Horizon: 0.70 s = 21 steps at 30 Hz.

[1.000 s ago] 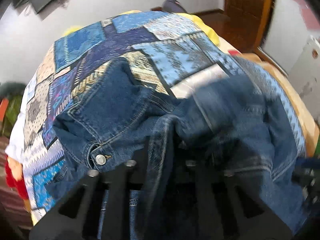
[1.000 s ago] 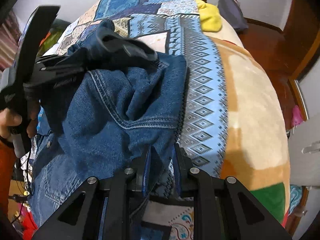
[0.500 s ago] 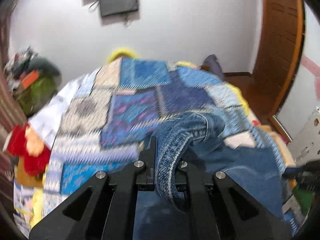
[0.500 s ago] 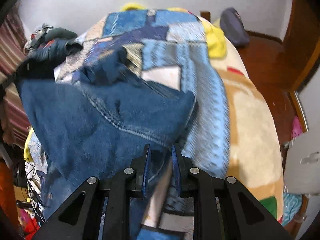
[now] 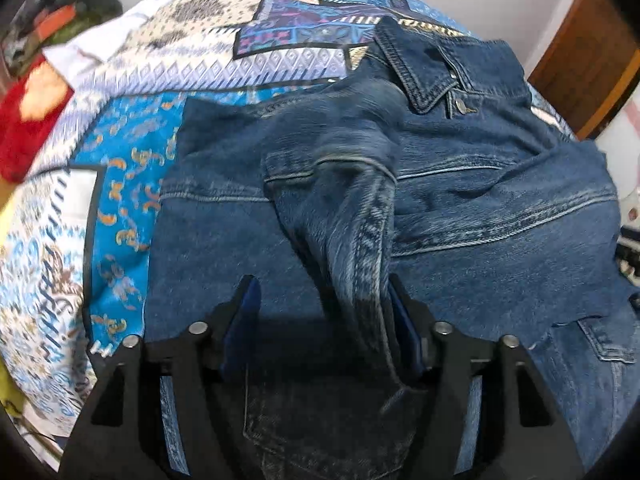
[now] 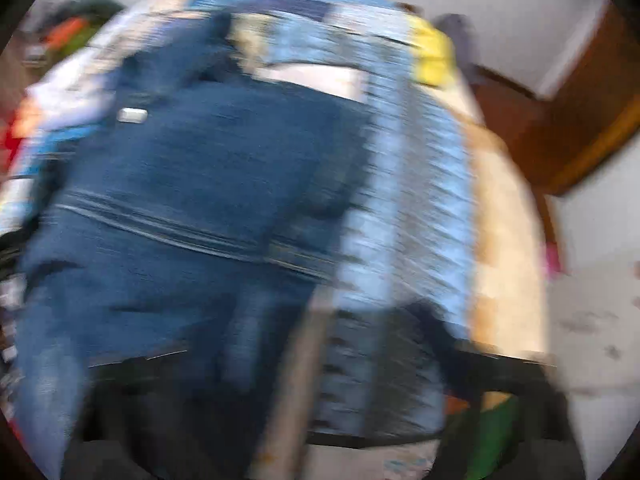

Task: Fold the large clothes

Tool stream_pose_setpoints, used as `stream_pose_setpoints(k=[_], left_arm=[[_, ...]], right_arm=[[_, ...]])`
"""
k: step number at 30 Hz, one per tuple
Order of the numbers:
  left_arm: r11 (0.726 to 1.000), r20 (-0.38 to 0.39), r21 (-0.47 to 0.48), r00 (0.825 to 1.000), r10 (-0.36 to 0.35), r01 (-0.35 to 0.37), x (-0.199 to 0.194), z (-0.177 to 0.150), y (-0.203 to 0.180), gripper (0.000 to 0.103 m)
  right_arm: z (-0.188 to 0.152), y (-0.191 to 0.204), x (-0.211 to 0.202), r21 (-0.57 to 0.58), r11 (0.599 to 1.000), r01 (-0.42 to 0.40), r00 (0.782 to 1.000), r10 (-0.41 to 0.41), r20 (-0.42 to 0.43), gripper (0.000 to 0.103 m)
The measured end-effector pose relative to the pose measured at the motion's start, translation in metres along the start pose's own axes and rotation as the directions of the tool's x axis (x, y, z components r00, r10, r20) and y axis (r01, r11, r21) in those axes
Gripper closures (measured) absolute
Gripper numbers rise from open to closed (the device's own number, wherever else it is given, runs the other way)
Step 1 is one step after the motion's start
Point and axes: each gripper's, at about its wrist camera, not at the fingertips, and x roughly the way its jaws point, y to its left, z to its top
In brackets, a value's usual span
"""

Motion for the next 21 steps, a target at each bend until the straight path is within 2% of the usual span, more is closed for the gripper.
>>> stream_pose_setpoints(k=[4,6,12,13,14,15,16,18,21], left_arm=[[0.999,-0.013,-0.015,0.999,-0.032,0.032,-0.002,0.003,0.01,0.037],[0.999,-0.017,-0.013,0.999,-0.036,0.036,-0.003,0.01,0.011,0.037],[0.985,-0.059,-0.14,0.992,-0.111,0.102,0.02,0.026,0.026,0.038],[0.984,-0.052,-0.145,0.992,-0.115,0.106,0.02,0.028,0.027,0.048],[0.984,-0.037,-0.14,0.993,-0.116,0.109,0.018,0.031,0.025,0.067],[0.987,-0.022,-0.121,0.994,-0.106,0.103,0.013,0.035,0.021,0.076],[0.995,0.003,-0.091,0.999,-0.047,0.047,0.007,0.042,0.014,0.091],[0.999,0.051,-0.04,0.999,0.005,-0.003,-0.005,0.053,0.002,0.094],[1.0,0.144,-0.009,0.99,0.0,0.001,-0.031,0.073,-0.012,0.094]], right_arm=[[-0.01,-0.021,0.0,0.105,0.988,-0.116,0.992,0.12,-0.035,0.0],[-0.01,-0.028,-0.003,0.133,0.98,-0.146,0.988,0.151,-0.027,0.0],[-0.006,-0.033,-0.021,0.167,0.961,-0.219,0.976,0.217,0.034,0.0],[-0.004,-0.032,-0.024,0.173,0.956,-0.236,0.972,0.232,0.041,0.0],[-0.003,-0.029,-0.027,0.176,0.952,-0.252,0.968,0.247,0.048,0.0],[0.006,-0.017,-0.031,0.177,0.949,-0.26,0.966,0.255,0.052,0.0],[0.007,-0.013,-0.034,0.174,0.945,-0.278,0.961,0.272,0.058,0.0],[0.009,-0.001,-0.038,0.162,0.943,-0.29,0.957,0.284,0.058,0.0],[0.016,0.021,-0.035,0.108,0.953,-0.283,0.959,0.279,0.045,0.0]])
